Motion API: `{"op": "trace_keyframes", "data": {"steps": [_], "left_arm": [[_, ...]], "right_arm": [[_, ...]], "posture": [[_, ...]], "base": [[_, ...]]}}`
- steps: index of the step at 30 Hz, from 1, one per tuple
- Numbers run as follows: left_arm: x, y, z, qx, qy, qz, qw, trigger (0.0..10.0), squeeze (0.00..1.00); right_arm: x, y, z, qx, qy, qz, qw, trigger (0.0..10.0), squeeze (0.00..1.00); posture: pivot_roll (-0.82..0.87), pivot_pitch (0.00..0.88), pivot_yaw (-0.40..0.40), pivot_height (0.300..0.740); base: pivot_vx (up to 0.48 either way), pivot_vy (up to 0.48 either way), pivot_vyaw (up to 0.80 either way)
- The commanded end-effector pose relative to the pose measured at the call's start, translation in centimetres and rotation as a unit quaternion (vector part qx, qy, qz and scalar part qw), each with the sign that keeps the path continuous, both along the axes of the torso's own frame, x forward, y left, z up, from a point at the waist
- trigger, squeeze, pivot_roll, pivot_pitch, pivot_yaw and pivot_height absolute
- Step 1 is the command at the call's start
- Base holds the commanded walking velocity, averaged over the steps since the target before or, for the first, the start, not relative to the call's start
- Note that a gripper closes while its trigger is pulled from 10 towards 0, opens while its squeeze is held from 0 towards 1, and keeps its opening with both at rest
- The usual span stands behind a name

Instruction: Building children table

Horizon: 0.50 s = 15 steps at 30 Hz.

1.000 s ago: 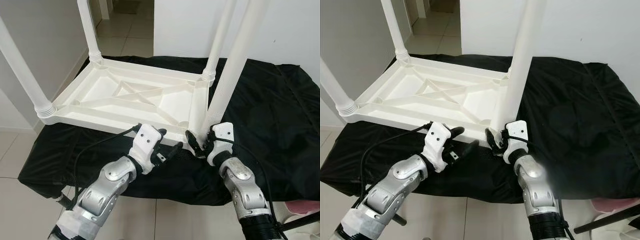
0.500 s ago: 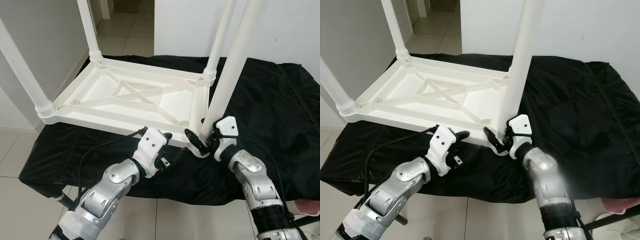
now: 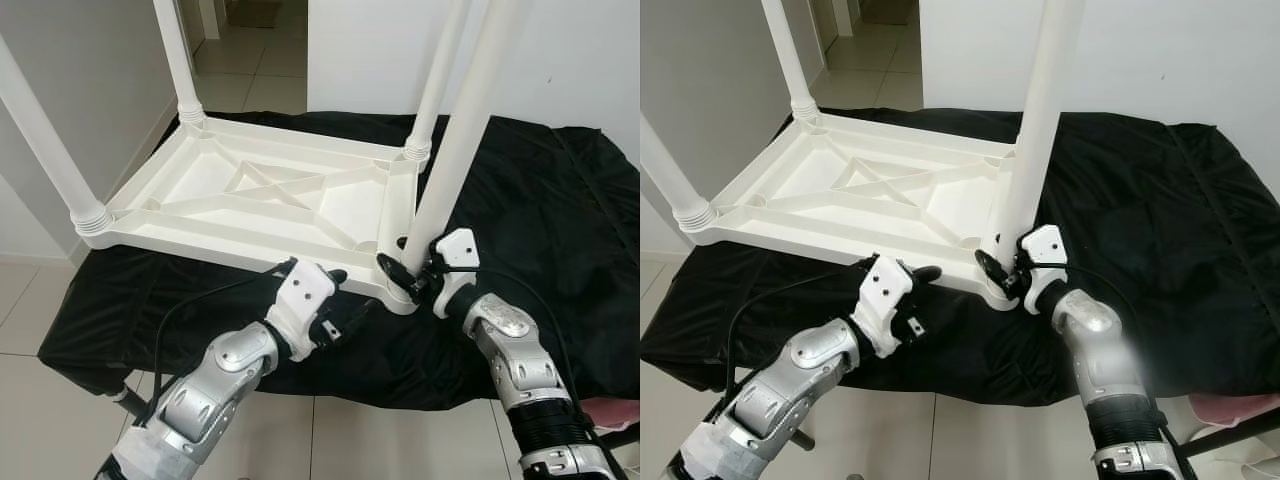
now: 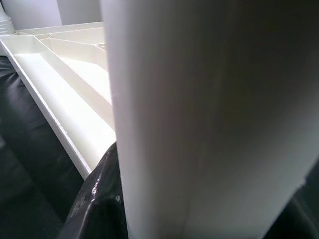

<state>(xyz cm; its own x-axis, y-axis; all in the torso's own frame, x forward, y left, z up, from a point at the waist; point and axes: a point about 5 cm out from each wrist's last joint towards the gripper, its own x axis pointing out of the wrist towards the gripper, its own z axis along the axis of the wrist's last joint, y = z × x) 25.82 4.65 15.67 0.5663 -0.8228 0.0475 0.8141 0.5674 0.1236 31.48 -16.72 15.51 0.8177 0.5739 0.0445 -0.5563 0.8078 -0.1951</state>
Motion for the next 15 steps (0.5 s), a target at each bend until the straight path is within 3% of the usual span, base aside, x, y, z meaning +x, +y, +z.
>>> {"op": "trace_keyframes", "data": {"steps": [1,6,9,12,15], "left_arm": [[-0.8,-0.6,-0.3,0.015,0.005,-0.074,0.997,10.0,0.0],[-0.7,-0.6,-0.3,0.017,0.004,-0.078,0.997,10.0,0.0],[-0.7,-0.8,-0.4,0.018,0.005,-0.081,0.997,10.0,0.0],[-0.7,-0.8,-0.4,0.018,0.005,-0.083,0.996,10.0,0.0],[-0.8,-0.9,-0.5,0.019,0.005,-0.086,0.996,10.0,0.0]], "right_arm": [[-0.3,0.6,-0.8,0.01,0.019,0.002,1.0,10.0,0.0],[-0.5,0.6,-0.9,0.022,0.024,-0.024,0.999,10.0,0.0],[-0.9,0.7,-1.2,0.029,0.033,-0.088,0.995,10.0,0.0],[-1.0,0.9,-1.4,0.039,0.037,-0.116,0.992,10.0,0.0],[-1.4,1.5,-1.7,0.063,0.051,-0.178,0.981,10.0,0.0]], "posture": [[-0.06,0.064,0.021,0.74],[-0.07,0.061,0.02,0.74],[-0.08,0.057,0.02,0.74],[-0.08,0.055,0.022,0.74],[-0.08,0.051,0.024,0.74]], "base": [[0.0,0.0,0.0],[0.0,0.0,0.0],[0.0,0.0,0.0],[0.0,0.0,0.0],[0.0,0.0,0.0]]}}
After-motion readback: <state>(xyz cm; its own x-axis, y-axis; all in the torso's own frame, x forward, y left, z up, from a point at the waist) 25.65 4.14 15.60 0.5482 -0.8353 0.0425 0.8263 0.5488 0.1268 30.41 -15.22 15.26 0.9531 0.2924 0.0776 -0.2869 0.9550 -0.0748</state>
